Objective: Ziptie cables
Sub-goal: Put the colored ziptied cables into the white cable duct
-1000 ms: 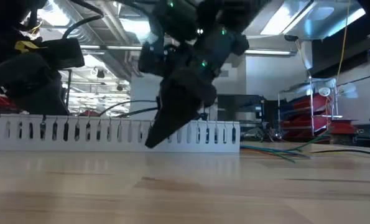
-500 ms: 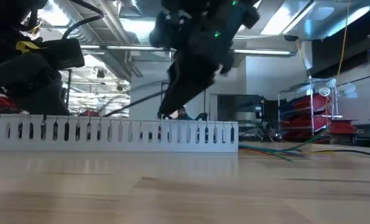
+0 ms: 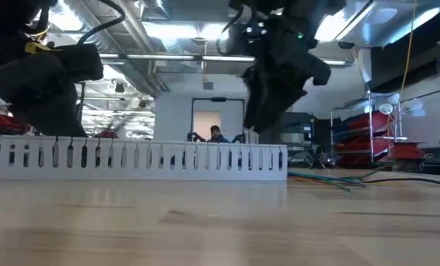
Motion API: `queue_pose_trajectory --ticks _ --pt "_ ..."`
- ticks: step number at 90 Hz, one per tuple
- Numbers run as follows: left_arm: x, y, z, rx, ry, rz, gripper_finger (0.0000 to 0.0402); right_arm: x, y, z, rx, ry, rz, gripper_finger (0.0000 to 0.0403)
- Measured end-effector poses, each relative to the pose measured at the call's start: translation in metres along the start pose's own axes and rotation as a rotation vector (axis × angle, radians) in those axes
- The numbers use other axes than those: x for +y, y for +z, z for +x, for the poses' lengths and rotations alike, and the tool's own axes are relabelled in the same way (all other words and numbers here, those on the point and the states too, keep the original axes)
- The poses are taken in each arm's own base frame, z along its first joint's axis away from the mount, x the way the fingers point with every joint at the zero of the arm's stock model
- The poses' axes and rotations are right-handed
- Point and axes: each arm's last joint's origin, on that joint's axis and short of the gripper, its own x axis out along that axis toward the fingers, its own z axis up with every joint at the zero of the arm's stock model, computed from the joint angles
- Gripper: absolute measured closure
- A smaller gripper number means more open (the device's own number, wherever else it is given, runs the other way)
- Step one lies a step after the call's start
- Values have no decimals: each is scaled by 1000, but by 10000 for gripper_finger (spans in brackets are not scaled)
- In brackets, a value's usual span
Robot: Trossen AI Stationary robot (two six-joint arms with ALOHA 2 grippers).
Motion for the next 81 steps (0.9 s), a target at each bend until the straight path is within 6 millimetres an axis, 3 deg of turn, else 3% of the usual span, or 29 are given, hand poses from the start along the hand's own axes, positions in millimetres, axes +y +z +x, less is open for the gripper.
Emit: queue_pose_trajectory --ticks 26,42,61,81 --pt "-5 15 -19 57 -91 63 228 1 -28 -20 -14 -3 18 197" --pt "-8 35 -38 -11 -95 147 230 4 -50 -22 -44 -7 80 197" --pt "3 35 -34 28 -38 187 239 8 -70 -19 -46 -5 174 197" --pt "5 57 -40 -12 -45 200 234 6 -91 -49 63 -57 365 197"
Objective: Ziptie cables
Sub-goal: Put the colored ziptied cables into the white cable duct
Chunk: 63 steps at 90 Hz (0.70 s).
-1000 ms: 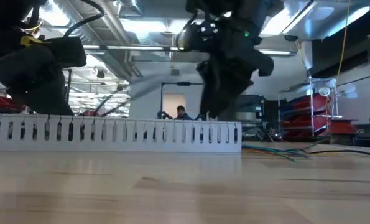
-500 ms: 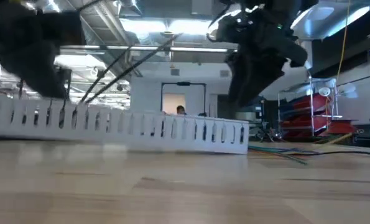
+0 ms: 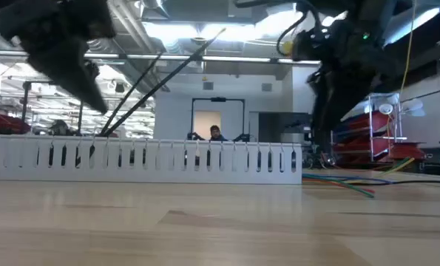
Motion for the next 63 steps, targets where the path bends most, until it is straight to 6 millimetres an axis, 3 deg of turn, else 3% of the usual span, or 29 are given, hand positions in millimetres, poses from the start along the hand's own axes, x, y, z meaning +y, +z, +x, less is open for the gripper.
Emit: queue_pose_trajectory --ticks 21,39,63 --pt "8 10 3 -53 54 -40 242 -4 -50 -19 138 -219 384 197" --pt "8 11 6 -83 66 -49 239 -7 -96 -2 158 -247 661 176" --pt "1 8 3 -80 41 -10 238 -15 -125 11 72 -269 941 115"
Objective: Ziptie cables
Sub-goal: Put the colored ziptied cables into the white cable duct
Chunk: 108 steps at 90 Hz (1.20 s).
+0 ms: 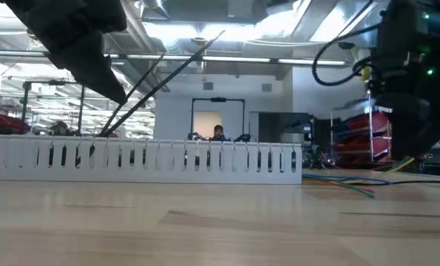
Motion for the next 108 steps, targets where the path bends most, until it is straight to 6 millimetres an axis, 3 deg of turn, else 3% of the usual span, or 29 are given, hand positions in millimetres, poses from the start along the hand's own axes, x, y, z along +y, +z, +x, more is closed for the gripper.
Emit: queue_pose_trajectory --ticks 55,90,108 --pt "0 0 0 1 0 8 238 0 -10 32 -81 19 140 104" --pt "0 0 0 -5 13 9 238 5 -11 42 -129 -1 65 105" --pt "0 0 0 -5 14 8 238 5 -10 42 -166 1 51 138"
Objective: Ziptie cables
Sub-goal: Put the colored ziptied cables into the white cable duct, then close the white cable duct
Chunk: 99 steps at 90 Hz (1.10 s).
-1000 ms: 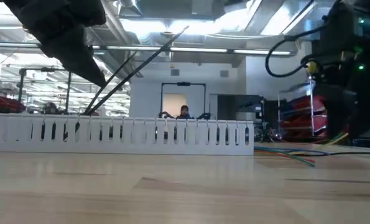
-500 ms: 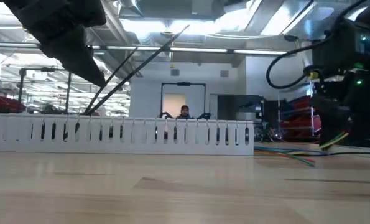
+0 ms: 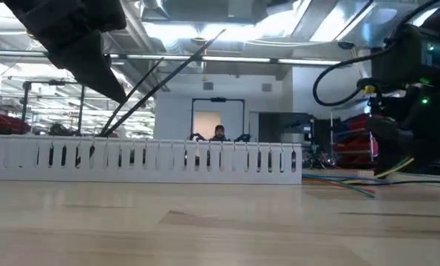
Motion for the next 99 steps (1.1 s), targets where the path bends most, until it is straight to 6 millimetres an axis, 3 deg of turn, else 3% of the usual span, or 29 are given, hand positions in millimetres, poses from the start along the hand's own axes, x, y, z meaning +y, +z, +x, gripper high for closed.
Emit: queue_pose_trajectory --ticks 17,31,47,78,99 --pt "0 0 0 0 0 0 238 3 1 0 -31 25 -40 188" --pt "0 0 0 0 0 1 238 9 3 0 -49 74 -94 190" --pt "-2 5 -3 -9 -6 2 238 27 11 -9 -85 172 -209 188" --pt "-8 28 -13 -71 -38 30 238 65 29 -33 -194 463 -516 230" --pt "-8 30 -13 -86 -46 -2 238 67 29 -33 -158 503 -450 227"
